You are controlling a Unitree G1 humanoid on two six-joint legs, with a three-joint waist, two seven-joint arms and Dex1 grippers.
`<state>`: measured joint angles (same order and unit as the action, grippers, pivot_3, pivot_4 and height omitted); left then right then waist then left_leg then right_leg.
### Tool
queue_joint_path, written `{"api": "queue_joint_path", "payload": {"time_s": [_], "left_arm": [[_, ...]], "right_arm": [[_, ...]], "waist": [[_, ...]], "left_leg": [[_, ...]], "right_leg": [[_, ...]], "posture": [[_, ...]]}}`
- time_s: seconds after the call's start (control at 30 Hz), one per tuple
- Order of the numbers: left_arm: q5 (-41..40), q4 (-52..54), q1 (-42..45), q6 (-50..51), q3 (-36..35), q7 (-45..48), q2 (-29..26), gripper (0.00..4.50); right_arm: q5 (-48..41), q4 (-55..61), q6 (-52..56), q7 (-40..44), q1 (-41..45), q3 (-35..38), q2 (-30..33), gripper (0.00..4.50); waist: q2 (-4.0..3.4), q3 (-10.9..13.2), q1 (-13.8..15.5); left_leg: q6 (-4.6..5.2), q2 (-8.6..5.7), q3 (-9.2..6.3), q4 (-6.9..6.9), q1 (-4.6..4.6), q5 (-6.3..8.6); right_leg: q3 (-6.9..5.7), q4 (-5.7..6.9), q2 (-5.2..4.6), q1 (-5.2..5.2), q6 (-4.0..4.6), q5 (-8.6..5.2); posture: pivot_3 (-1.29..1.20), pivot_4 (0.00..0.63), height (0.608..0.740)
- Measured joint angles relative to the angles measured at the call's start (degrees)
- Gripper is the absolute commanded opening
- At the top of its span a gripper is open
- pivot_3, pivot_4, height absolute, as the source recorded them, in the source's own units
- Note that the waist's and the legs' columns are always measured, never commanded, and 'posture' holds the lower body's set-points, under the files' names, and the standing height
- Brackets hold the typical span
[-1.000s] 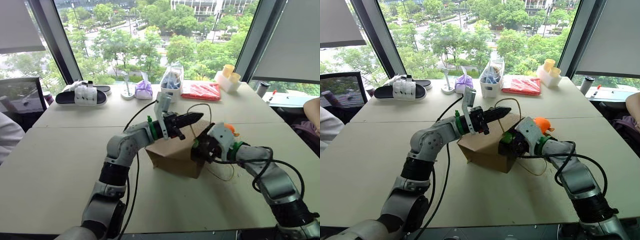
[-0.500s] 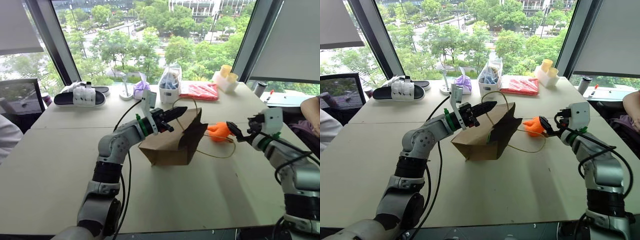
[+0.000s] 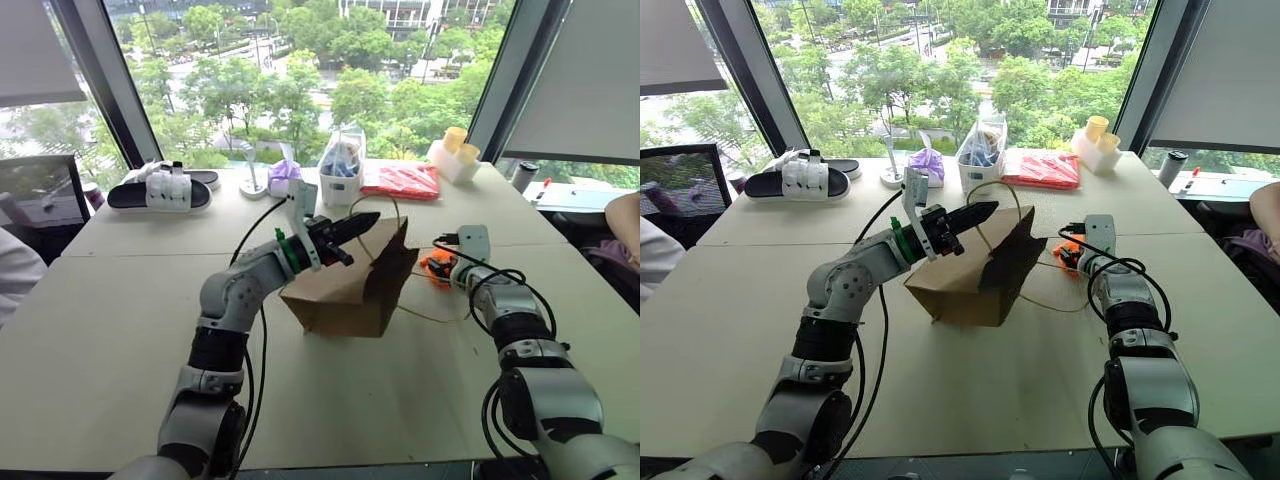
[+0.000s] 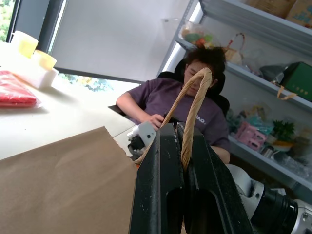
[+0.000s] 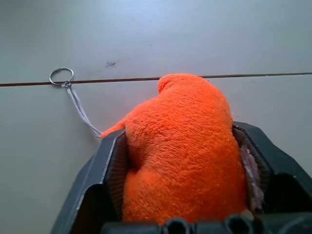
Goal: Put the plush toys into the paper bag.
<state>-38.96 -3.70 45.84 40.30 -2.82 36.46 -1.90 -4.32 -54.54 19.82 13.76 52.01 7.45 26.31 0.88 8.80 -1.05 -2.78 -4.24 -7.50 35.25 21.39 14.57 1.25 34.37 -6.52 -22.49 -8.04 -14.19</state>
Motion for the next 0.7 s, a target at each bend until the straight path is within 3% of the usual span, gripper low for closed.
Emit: {"api": "queue_joint_path", "payload": {"time_s": [0.1,0.17,0.43,0.53,0.7], "left_arm": [[-0.02,0.74,-0.7,0.12,0.39,-0.51,0.33,0.0],[-0.03,1.2,-0.84,0.32,0.43,-0.52,0.24,0.0],[0.01,-0.65,0.01,0.31,0.43,-0.18,-0.38,0.0],[0.07,-1.47,1.13,0.13,0.32,0.1,-0.7,0.0],[0.1,-3.03,2.22,-0.44,0.36,0.95,-0.52,0.0]], "right_arm": [[0.61,-0.94,-1.18,0.43,0.42,-0.17,0.01,0.39],[0.72,-1.65,-1.73,0.39,0.65,-0.09,0.02,0.01],[-1.12,2.21,-5.18,-0.87,-2.23,3.46,1.74,0.01],[-2.92,15.48,-2.61,-0.66,-8.2,6.17,4.66,0.01],[-12.37,50.59,13.34,5.15,-24.67,11.92,10.6,0.01]], "waist": [[0.0,0.0,-0.07],[0.01,-0.01,-0.08],[0.0,0.0,0.26],[0.0,0.0,0.31],[0.0,0.0,0.35]], "left_leg": [[-0.02,0.02,-0.01,0.03,-0.09,-0.02],[-0.03,0.02,-0.01,0.06,-0.09,-0.02],[-0.03,0.0,-0.07,0.07,0.06,-0.02],[-0.02,0.0,-0.08,-0.02,0.1,-0.01],[0.03,0.03,-0.11,-0.07,0.08,0.02]], "right_leg": [[0.0,0.07,0.04,0.08,0.0,0.0],[0.0,0.09,0.05,0.09,0.01,0.0],[0.0,0.07,0.04,-0.02,0.0,0.01],[0.0,0.07,0.03,-0.12,0.0,0.01],[-0.05,0.04,0.04,-0.08,-0.02,-0.01]], "posture": [[0.0,0.15,0.74],[0.0,0.15,0.74],[0.0,0.15,0.74],[0.0,0.15,0.74],[0.0,0.15,0.74]]}}
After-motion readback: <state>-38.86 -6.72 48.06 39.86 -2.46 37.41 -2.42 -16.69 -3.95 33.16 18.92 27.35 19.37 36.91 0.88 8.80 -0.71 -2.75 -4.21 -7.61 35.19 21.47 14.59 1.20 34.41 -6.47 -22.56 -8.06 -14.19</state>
